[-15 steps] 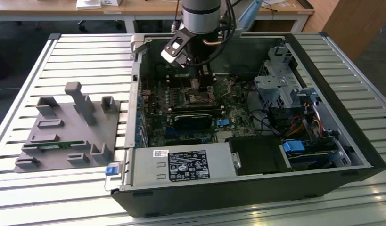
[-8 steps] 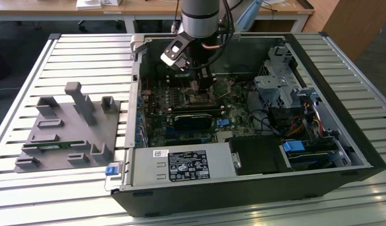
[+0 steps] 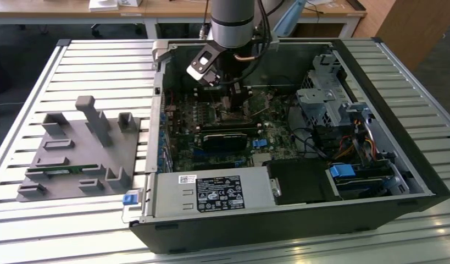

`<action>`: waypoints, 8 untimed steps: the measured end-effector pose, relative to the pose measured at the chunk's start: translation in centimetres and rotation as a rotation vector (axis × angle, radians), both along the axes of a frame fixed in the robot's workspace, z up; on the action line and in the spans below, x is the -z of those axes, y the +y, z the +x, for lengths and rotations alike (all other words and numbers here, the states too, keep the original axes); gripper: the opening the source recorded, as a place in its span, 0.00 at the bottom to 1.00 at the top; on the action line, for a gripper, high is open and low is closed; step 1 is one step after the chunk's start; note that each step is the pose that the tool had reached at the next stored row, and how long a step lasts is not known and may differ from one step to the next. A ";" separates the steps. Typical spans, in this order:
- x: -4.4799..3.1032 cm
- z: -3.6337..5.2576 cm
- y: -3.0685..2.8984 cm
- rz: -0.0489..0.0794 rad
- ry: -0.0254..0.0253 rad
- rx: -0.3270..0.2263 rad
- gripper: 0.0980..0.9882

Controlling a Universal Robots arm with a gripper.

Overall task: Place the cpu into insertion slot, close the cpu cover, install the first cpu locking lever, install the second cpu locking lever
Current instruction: 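Place the cpu into insertion slot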

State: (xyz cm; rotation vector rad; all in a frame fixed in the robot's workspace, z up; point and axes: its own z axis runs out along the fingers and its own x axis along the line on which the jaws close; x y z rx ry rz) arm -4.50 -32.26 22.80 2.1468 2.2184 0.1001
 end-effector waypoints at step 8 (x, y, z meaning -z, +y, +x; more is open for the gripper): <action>0.73 -0.13 0.00 0.000 0.0000 0.009 0.50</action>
